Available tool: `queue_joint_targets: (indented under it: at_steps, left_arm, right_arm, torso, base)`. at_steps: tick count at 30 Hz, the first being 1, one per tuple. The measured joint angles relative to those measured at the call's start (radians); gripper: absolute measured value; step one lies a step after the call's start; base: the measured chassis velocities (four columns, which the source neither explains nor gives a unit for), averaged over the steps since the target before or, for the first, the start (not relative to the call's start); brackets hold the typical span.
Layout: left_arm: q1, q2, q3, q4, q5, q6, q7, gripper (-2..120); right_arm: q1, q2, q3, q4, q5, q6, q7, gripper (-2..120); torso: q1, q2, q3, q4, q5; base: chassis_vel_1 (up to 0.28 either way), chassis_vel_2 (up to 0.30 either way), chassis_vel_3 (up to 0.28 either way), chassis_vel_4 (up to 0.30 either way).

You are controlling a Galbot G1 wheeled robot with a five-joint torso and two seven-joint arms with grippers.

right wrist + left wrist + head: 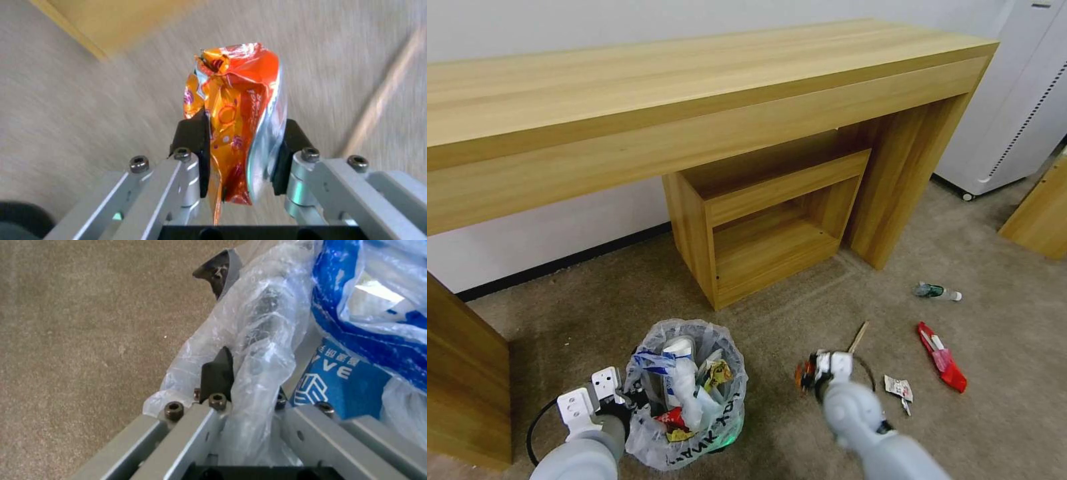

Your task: Pick up the trash bin and place the garbage on the floor into it.

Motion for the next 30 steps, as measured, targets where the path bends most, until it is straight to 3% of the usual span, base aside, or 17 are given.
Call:
queue_joint_targets:
  at_steps: [3, 5, 6, 8, 12, 18, 30]
  left_arm:
    - [0.0, 0.002, -0.003, 0.0, -0.001, 0.0, 0.0, 1]
    - [0.0, 0.003, -0.004, 0.0, -0.001, 0.0, 0.0, 1]
    - [0.0, 0.003, -0.004, 0.0, -0.001, 0.0, 0.0, 1]
    - [0.0, 0.003, -0.005, 0.0, -0.002, 0.0, 0.0, 1]
    - [-0.002, 0.004, -0.006, 0.0, -0.004, 0.002, 0.0, 1]
    - [0.0, 0.001, -0.013, -0.003, -0.005, 0.004, 0.0, 1]
    - [0.011, -0.017, -0.022, -0.003, 0.006, 0.008, 0.0, 1]
  right_arm:
    - [0.005, -0.036, 0.019, 0.076, -0.004, 0.062, -0.098, 24]
    - [0.023, -0.065, 0.021, 0.145, -0.002, 0.138, -0.249, 24]
    - [0.023, -0.065, 0.021, 0.145, -0.002, 0.138, -0.249, 24]
    - [0.045, -0.091, 0.004, 0.195, 0.012, 0.228, -0.439, 24]
    - [0.07, -0.115, -0.05, 0.249, 0.076, 0.231, -0.594, 24]
    - [0.091, -0.114, -0.169, 0.258, 0.181, 0.118, -0.606, 24]
    - [0.064, -0.099, -0.291, 0.208, 0.195, 0.006, -0.522, 24]
  torso:
    - [0.0, 0.0, 0.0, -0.0002, -0.0002]
    - [0.0, 0.0, 0.0, 0.0001, -0.0001]
    - [0.0, 0.0, 0.0, 0.0001, -0.0001]
    - [0.0, 0.0, 0.0, 0.0002, 0.0]
    - [0.0, 0.0, 0.0, 0.0001, -0.0002]
    - [0.0, 0.0, 0.0, 0.0001, -0.0001]
    - [0.0, 0.0, 0.0, 0.0001, 0.0]
  base:
    - [0.0, 0.0, 0.0, 0.0]
    - [0.0, 0.0, 0.0, 0.0]
    - [0.0, 0.0, 0.0, 0.0]
    - [0.0, 0.0, 0.0, 0.0]
    - [0.0, 0.0, 0.0, 0.0]
    - [0.0, 0.0, 0.0, 0.0]
    - [0.0, 0.0, 0.0, 0.0]
